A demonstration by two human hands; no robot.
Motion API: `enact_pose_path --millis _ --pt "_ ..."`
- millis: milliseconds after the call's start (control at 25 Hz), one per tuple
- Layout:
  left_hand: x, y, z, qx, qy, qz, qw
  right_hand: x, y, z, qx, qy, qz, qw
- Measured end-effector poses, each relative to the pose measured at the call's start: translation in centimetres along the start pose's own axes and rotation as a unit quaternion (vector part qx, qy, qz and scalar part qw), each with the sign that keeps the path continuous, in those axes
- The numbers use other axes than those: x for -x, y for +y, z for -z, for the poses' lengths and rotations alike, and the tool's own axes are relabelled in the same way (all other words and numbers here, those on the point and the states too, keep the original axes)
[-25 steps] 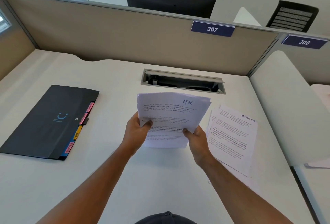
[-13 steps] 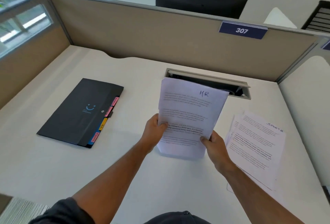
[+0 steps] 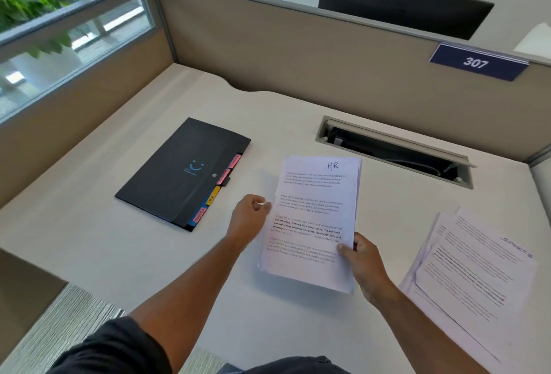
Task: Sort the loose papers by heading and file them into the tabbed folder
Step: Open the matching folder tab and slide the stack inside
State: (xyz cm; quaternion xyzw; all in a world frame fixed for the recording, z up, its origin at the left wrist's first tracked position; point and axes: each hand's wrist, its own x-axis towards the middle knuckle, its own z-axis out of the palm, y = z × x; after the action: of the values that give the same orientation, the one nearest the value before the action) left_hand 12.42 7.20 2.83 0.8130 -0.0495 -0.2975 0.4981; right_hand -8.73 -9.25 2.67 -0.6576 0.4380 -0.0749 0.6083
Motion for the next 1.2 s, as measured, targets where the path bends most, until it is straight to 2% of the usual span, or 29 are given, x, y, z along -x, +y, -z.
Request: enact_pose_path --millis 120,200,280,360,560,760,880,1040,1200 --pt "-2.1 -1.5 3.5 -0.097 0.118 -0.047 0.987 -0.1 0.2 -1.4 -0.003 -0.005 -0.016 1.0" --pt "-3.7 -2.1 5.6 -0.176 0.183 -0.072 0.964 -0.1 0.4 -1.9 0.001 -0.01 -0.026 1.0" --pt "-5.1 -2.6 7.0 -0.25 0.226 -0.073 0.939 0.0 0.4 -2.4 0.003 -0.013 -0.033 0.999" --pt "-6.5 -3.0 7.9 -0.294 0.237 -0.053 0.924 0.1 0.3 -2.9 0.005 -0.013 -0.037 0.999" --pt "-9.3 -4.5 9.5 -0.373 0.201 -0.003 0.906 0.1 0.3 -3.5 0.009 -0.005 -0.043 0.999" --pt "-9.7 -4.8 10.3 -0.4 0.164 0.019 0.902 0.0 0.4 -4.2 0.009 0.002 -0.049 0.999" --pt "-10.0 -4.8 10.9 -0.428 0.146 0.012 0.892 -0.3 0.4 -4.9 0.01 -0.002 -0.05 0.999" --pt "-9.8 -5.0 11.3 -0.505 0.124 -0.02 0.854 -0.5 0.0 -5.9 0.006 -0.006 -0.049 0.999" --pt "-10.7 -4.4 11.8 -0.512 0.058 -0.034 0.856 -0.7 -0.3 -6.8 0.002 -0.009 -0.052 0.999"
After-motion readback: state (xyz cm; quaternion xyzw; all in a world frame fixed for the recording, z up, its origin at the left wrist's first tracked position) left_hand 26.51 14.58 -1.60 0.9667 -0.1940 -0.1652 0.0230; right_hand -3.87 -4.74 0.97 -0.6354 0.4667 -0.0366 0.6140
